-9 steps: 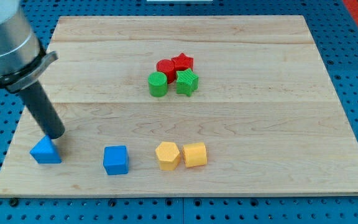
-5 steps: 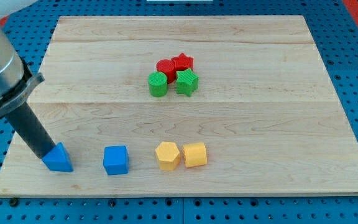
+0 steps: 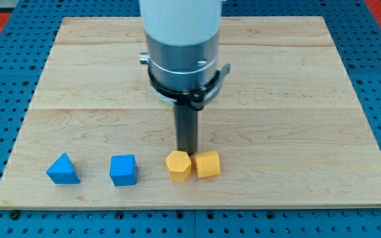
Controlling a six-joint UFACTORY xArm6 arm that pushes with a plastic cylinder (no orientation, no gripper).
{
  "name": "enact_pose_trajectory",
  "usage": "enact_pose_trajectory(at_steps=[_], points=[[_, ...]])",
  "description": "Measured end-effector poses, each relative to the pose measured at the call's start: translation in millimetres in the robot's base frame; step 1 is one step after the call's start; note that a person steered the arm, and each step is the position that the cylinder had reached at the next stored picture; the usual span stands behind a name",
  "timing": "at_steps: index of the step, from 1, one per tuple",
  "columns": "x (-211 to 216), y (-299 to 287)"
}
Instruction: Slide the yellow heart right a bit
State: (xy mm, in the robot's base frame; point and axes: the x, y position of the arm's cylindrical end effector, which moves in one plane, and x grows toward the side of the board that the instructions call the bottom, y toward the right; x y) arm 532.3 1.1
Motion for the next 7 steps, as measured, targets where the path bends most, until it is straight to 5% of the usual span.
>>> enact_pose_trajectory(at_steps=[2,4,6,7], points=[[-28.9,83.4],[82.1,76.4],[48.4,-8.4],[31.5,31.2]])
